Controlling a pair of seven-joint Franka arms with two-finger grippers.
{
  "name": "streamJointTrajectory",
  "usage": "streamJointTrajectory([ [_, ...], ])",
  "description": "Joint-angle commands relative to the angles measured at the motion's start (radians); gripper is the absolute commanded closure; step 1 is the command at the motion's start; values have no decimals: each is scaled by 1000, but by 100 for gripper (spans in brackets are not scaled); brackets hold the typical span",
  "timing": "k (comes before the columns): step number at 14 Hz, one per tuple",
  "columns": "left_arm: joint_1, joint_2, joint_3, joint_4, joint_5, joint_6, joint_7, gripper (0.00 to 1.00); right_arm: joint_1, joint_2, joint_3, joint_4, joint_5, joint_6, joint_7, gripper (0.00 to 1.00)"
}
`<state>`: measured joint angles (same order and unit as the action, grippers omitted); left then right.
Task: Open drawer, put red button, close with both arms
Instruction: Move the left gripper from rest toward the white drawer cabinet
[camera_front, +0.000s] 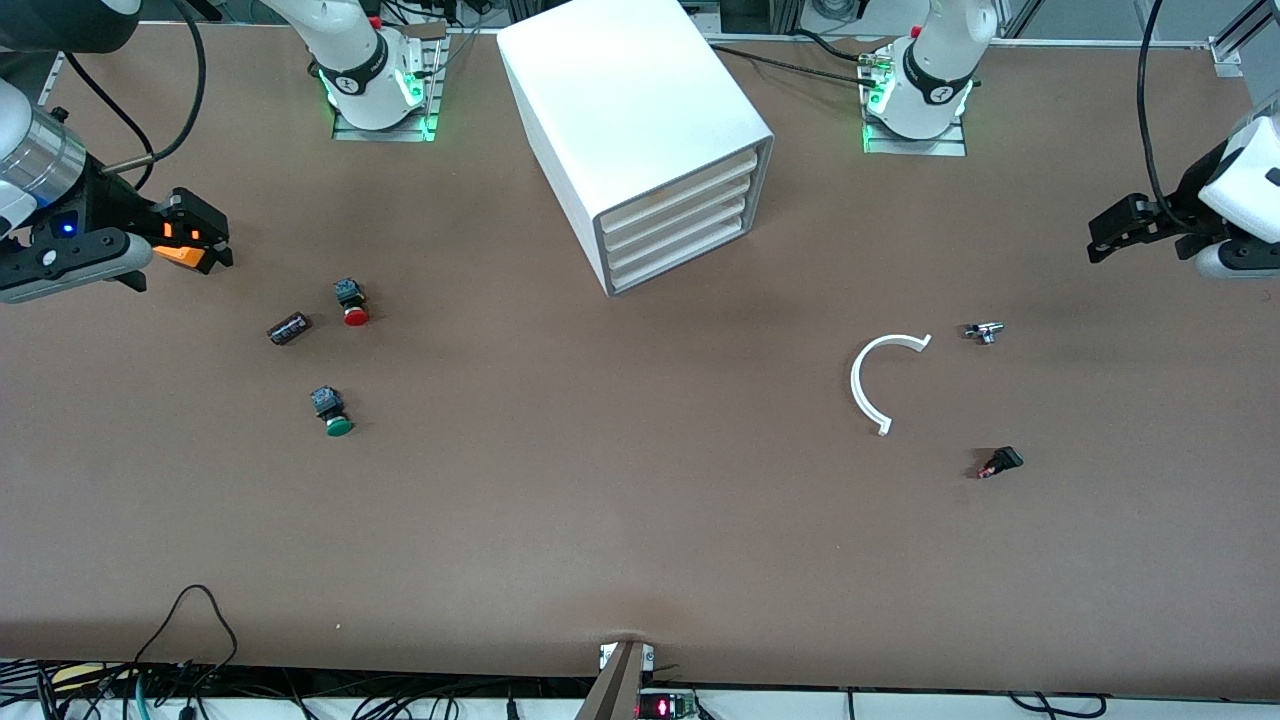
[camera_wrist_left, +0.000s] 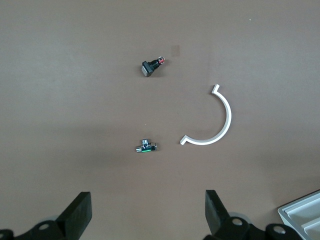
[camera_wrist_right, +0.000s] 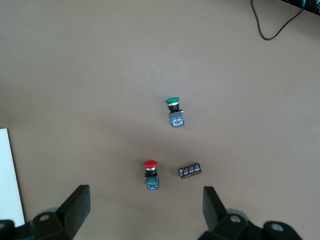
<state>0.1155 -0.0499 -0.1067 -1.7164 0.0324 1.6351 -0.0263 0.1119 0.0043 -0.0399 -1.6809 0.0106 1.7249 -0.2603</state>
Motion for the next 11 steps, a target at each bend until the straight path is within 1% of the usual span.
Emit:
streamJointTrajectory([
  [1, -8, -4, -20, 15, 3, -47, 11, 0, -2, 6, 2, 20, -8, -5, 0, 0],
  [3, -13, 19, -31, 17, -9, -54, 12, 0, 0, 6, 2, 18, -6, -8, 1, 0],
  [5, -14, 36, -41, 8, -110, -86, 22, 0, 2, 6, 3, 20, -5, -5, 1, 0],
  [7, -19, 73, -45, 8, -172, -107, 23, 0, 2, 6, 3, 20, -5, -7, 1, 0],
  [9, -20, 114, -71, 3, -259, -138, 23, 0, 2, 6, 3, 18, -5, -8, 1, 0],
  [11, -20, 165, -125, 4, -289, -138, 25, 0, 0, 6, 3, 18, -3, -11, 1, 0],
])
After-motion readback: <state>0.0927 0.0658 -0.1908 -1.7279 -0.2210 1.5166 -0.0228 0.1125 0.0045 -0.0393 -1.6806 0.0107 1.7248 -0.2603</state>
